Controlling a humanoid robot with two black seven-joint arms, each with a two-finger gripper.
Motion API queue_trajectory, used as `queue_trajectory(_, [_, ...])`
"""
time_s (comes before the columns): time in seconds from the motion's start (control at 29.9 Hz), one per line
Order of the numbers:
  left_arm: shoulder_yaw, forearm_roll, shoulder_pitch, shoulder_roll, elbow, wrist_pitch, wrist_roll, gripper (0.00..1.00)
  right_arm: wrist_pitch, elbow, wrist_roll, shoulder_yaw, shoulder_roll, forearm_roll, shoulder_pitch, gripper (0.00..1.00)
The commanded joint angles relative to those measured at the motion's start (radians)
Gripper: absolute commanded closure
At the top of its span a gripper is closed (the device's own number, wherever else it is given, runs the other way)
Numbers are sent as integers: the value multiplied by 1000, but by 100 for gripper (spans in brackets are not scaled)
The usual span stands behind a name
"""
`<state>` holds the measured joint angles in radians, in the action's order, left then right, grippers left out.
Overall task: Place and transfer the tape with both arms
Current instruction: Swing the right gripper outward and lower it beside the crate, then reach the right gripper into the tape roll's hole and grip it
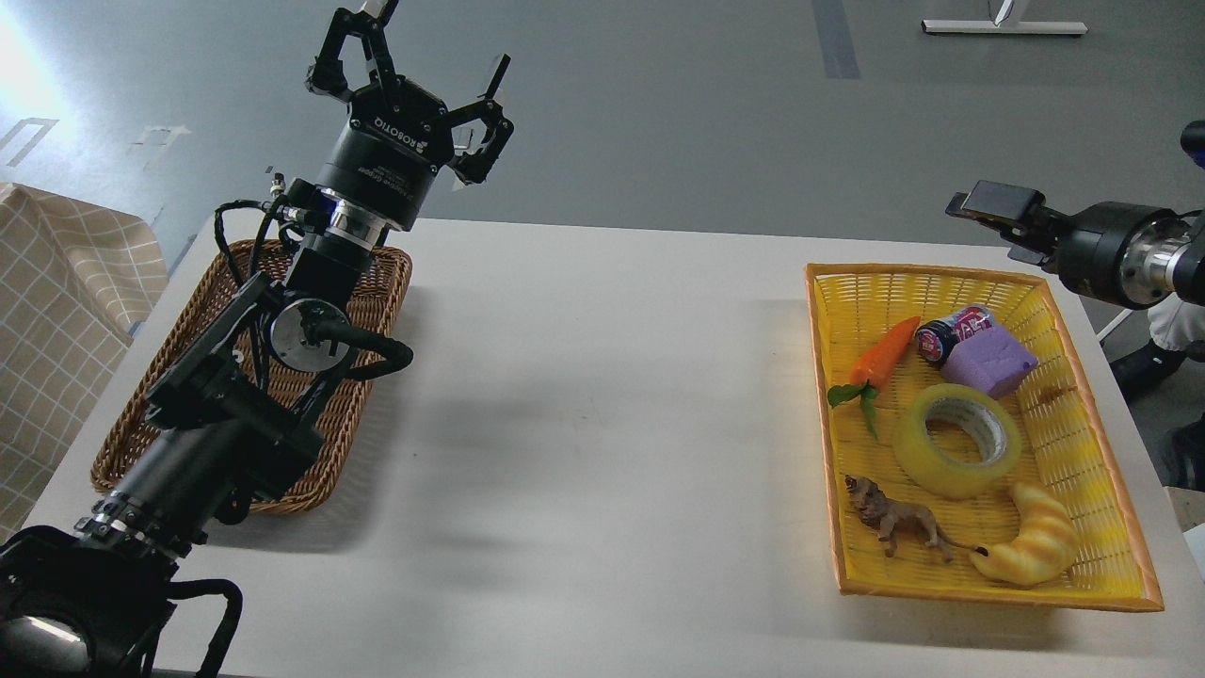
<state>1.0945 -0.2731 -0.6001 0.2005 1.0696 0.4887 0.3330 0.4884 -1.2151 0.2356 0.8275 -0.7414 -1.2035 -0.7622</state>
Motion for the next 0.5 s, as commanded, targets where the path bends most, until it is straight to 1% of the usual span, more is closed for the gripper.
queue_trajectory(0.0, [-2,0,0,-3,1,0,0,2,0,-29,-1,-2,-21,-4,0,0])
queue_trajectory(0.13, [-5,0,0,-3,1,0,0,2,0,-35,-10,-17,-35,-7,1,0])
queue_trajectory(0.23, [-5,0,0,-1,0,0,0,2,0,-34,-44,-65,-52,-13,-3,0])
queue_trajectory(0.3, [-7,-2,0,-3,1,0,0,2,0,-40,-45,-80,-75,-13,-3,0])
queue_trajectory(0.47, [-8,-2,3,0,1,0,0,2,0,-95,-44,-146,-179,-14,1,0])
